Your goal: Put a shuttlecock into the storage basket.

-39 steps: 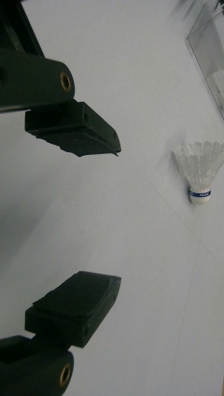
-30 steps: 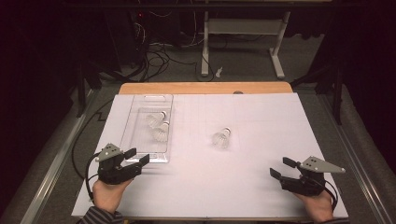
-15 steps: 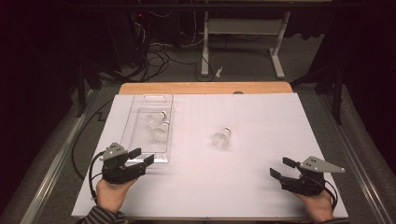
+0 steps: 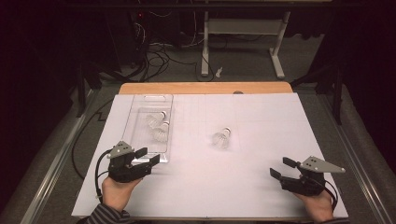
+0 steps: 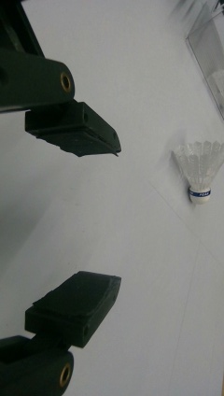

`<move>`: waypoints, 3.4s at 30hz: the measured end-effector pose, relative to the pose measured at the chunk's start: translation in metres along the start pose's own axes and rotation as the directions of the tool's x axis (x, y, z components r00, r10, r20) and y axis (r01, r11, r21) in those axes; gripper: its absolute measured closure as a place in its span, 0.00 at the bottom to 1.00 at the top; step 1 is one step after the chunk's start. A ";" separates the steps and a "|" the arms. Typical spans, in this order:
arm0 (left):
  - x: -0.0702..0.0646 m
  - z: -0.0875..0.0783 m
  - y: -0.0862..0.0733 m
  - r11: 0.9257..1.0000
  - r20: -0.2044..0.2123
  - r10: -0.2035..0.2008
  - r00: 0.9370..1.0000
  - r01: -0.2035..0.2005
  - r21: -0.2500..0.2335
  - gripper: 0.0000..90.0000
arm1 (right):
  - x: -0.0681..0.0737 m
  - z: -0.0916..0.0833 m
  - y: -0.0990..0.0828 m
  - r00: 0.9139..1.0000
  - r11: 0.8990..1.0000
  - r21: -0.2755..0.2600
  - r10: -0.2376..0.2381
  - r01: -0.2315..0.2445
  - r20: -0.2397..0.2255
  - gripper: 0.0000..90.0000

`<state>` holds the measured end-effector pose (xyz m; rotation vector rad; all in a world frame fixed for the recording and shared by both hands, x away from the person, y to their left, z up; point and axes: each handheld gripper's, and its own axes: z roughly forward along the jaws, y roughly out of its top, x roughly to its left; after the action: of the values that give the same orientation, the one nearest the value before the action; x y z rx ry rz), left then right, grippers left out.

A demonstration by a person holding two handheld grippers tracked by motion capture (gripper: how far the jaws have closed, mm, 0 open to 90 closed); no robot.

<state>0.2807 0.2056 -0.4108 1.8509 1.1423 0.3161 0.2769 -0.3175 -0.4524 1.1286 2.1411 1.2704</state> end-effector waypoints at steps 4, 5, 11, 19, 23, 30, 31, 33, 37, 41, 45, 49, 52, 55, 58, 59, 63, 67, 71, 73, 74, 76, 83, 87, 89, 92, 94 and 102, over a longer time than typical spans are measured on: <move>-0.002 0.002 0.002 1.000 0.009 0.003 1.000 -0.003 0.001 0.45 | 0.000 0.000 0.000 1.000 1.000 0.000 -0.003 0.003 -0.001 0.35; -0.003 0.003 0.002 1.000 0.011 0.002 1.000 -0.002 0.000 0.45 | 0.000 0.000 0.000 1.000 1.000 -0.001 -0.002 0.002 -0.001 0.35; -0.008 0.008 0.006 1.000 0.022 0.011 1.000 -0.011 0.004 0.46 | 0.000 0.000 0.000 1.000 1.000 0.000 -0.008 0.008 -0.003 0.35; -0.015 0.015 0.015 1.000 0.038 0.025 0.999 -0.026 0.006 0.46 | 0.001 0.000 0.000 1.000 1.000 0.000 -0.011 0.011 -0.004 0.35; -0.017 0.021 0.020 0.999 0.047 0.031 0.998 -0.032 0.010 0.46 | 0.001 -0.001 0.000 1.000 1.000 -0.001 -0.009 0.009 -0.004 0.35; -0.022 0.031 0.027 0.999 0.055 0.046 0.997 -0.048 0.025 0.46 | 0.000 -0.001 0.000 1.000 1.000 -0.001 -0.009 0.009 -0.004 0.35; -0.023 0.032 0.028 0.998 0.057 0.050 0.997 -0.052 0.028 0.46 | 0.000 -0.001 0.000 1.000 1.000 -0.001 -0.009 0.009 -0.004 0.35; -0.025 0.035 0.030 0.998 0.058 0.056 0.997 -0.058 0.031 0.46 | 0.000 -0.001 0.000 1.000 1.000 -0.001 -0.009 0.009 -0.004 0.35; -0.028 0.041 0.034 0.997 0.059 0.067 0.996 -0.070 0.039 0.46 | 0.001 -0.001 0.000 1.000 1.000 0.000 -0.010 0.010 -0.004 0.35; -0.030 0.046 0.037 0.996 0.061 0.070 0.996 -0.073 0.042 0.46 | 0.001 -0.001 0.000 1.000 1.000 -0.001 -0.009 0.009 -0.004 0.35; -0.031 0.051 0.039 0.996 0.068 0.073 0.995 -0.076 0.047 0.46 | 0.000 -0.001 0.000 1.000 1.000 -0.001 -0.009 0.009 -0.005 0.35; -0.033 0.055 0.040 0.996 0.074 0.072 0.995 -0.075 0.048 0.46 | 0.000 -0.001 0.000 1.000 1.000 -0.001 -0.009 0.009 -0.005 0.35; -0.035 0.058 0.042 0.995 0.078 0.076 0.994 -0.080 0.051 0.46 | 0.000 -0.001 0.000 1.000 1.000 -0.002 -0.009 0.009 -0.005 0.35; -0.036 0.061 0.043 0.995 0.080 0.078 0.994 -0.082 0.052 0.46 | 0.000 -0.001 0.000 1.000 1.000 -0.002 -0.009 0.009 -0.005 0.35; -0.038 0.063 0.045 0.995 0.081 0.082 0.993 -0.086 0.056 0.47 | 0.001 -0.001 0.000 1.000 1.000 -0.003 -0.011 0.011 -0.006 0.35; -0.038 0.064 0.045 0.995 0.082 0.082 0.993 -0.087 0.057 0.47 | 0.001 -0.001 0.000 1.000 1.000 -0.003 -0.011 0.011 -0.006 0.35; -0.039 0.066 0.046 0.995 0.083 0.081 0.993 -0.086 0.058 0.47 | 0.001 -0.001 0.000 1.000 1.000 -0.004 -0.011 0.011 -0.007 0.35; -0.040 0.069 0.047 0.995 0.085 0.079 0.993 -0.084 0.060 0.47 | 0.000 -0.001 0.000 1.000 1.000 -0.003 -0.010 0.010 -0.007 0.35; -0.041 0.072 0.049 0.994 0.088 0.083 0.993 -0.089 0.064 0.47 | 0.000 -0.001 0.000 1.000 1.000 -0.003 -0.011 0.011 -0.006 0.35; -0.042 0.074 0.050 0.994 0.090 0.084 0.992 -0.090 0.067 0.47 | 0.000 -0.001 0.000 1.000 1.000 -0.003 -0.011 0.011 -0.006 0.35; -0.043 0.075 0.051 0.994 0.091 0.084 0.992 -0.090 0.068 0.47 | 0.000 -0.001 0.000 1.000 1.000 -0.003 -0.011 0.011 -0.006 0.35; -0.044 0.078 0.052 0.993 0.094 0.085 0.992 -0.091 0.069 0.47 | 0.000 -0.001 0.000 1.000 1.000 -0.003 -0.011 0.011 -0.006 0.35; -0.049 0.085 0.056 0.992 0.107 0.091 0.990 -0.100 0.078 0.47 | 0.000 -0.001 0.000 1.000 1.000 -0.003 -0.011 0.011 -0.007 0.35; -0.051 0.089 0.057 0.991 0.110 0.089 0.990 -0.099 0.089 0.48 | 0.000 -0.001 0.000 1.000 1.000 -0.003 -0.010 0.010 -0.007 0.35; -0.051 0.091 0.058 0.990 0.110 0.090 0.990 -0.100 0.094 0.48 | 0.000 -0.001 0.000 1.000 1.000 -0.003 -0.011 0.011 -0.007 0.35; -0.052 0.093 0.060 0.990 0.113 0.089 0.990 -0.100 0.101 0.48 | 0.000 -0.001 0.000 1.000 1.000 -0.002 -0.011 0.011 -0.007 0.35; -0.053 0.094 0.061 0.990 0.114 0.087 0.990 -0.099 0.104 0.49 | 0.000 -0.001 0.000 1.000 1.000 -0.003 -0.011 0.011 -0.006 0.35; -0.056 0.101 0.064 0.987 0.122 0.091 0.988 -0.105 0.119 0.49 | 0.000 -0.001 0.000 1.000 1.000 -0.002 -0.011 0.011 -0.007 0.35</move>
<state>0.3493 0.0930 -0.4027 2.0132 1.0131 0.1925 0.2759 -0.3177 -0.4521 1.1116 2.1476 1.2729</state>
